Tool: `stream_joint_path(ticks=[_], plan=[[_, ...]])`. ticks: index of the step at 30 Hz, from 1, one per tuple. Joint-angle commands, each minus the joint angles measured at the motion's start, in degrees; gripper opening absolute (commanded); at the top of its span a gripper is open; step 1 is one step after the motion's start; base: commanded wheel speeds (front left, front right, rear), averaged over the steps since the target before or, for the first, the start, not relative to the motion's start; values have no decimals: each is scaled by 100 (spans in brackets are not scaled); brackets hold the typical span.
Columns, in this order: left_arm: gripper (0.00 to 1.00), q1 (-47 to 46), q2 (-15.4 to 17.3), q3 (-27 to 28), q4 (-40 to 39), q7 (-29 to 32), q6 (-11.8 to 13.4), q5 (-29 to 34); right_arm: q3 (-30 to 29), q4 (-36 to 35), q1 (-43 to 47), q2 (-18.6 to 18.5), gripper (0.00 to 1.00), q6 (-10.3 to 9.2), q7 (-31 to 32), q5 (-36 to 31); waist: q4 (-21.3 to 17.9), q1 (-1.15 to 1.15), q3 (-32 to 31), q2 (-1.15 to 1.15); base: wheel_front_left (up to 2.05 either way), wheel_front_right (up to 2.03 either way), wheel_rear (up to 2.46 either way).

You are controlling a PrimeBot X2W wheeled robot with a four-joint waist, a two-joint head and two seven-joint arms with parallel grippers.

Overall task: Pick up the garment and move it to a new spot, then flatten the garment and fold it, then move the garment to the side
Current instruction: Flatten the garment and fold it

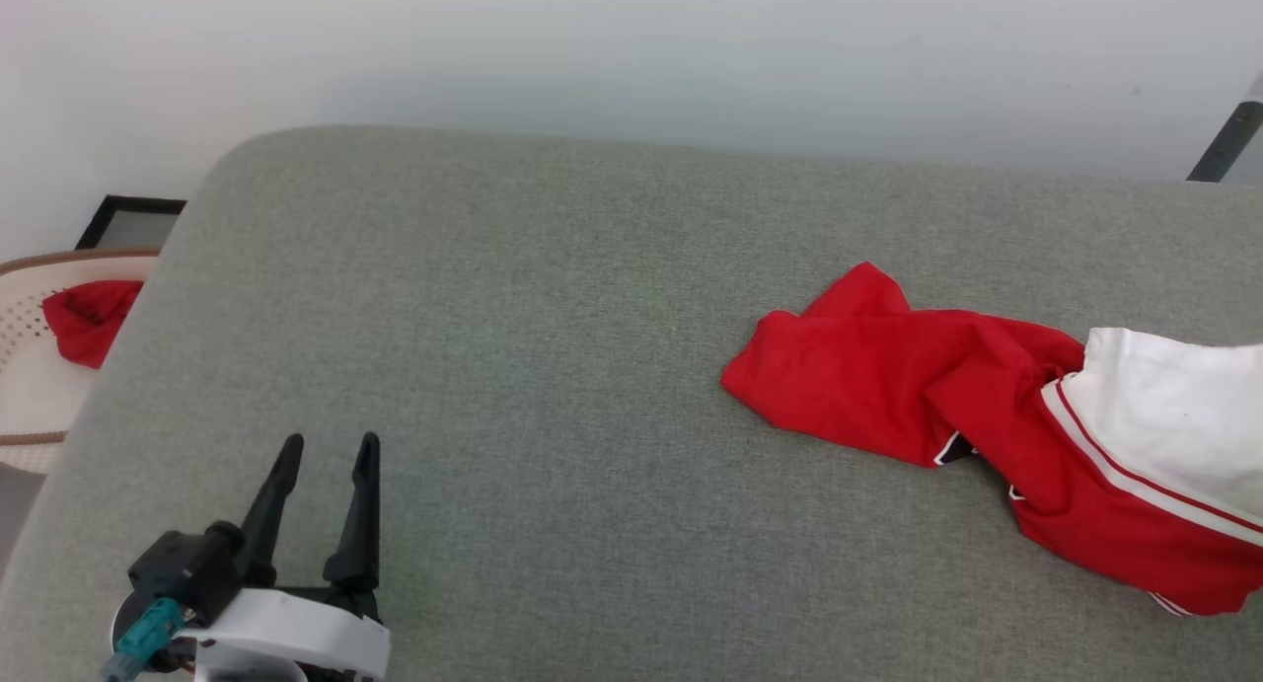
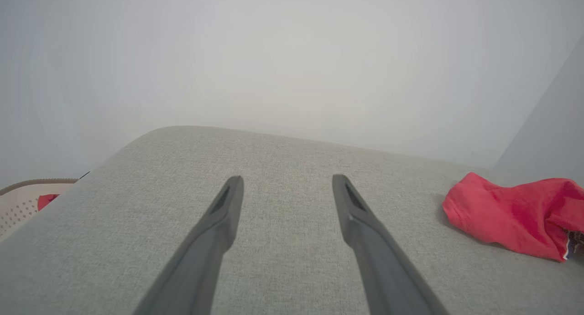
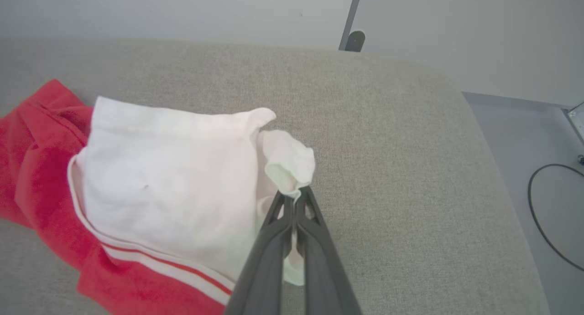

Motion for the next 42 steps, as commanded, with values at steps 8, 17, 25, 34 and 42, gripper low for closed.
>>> stream_joint_path(ticks=[8, 17, 25, 34, 42], plan=[[100, -45, 76, -124, 99, 45, -36, -22, -20, 685, 168, 191, 100, -6, -348, -154, 86, 0, -49, 0, 0, 0, 0], [100, -52, 204, -213, 21, 173, -52, -63, 202, 829, 101, 147, 100, -6, -698, -123, -36, 0, -173, 0, 0, 0, 0], [100, -122, 361, -288, -210, 434, -57, -129, 324, 412, 309, 357, 100, -6, -1105, -151, -347, 0, -248, 0, 0, 0, 0], [100, -496, 579, -457, -560, 1000, -77, -338, 566, -113, 565, 775, 100, -6, -1679, -226, -817, 0, -170, 0, 0, 0, 0], [100, -1172, 801, -734, -751, 1939, -107, -803, 934, -117, 609, 1158, 100, -6, -2453, -175, -1268, 0, 88, 0, 0, 0, 0]])
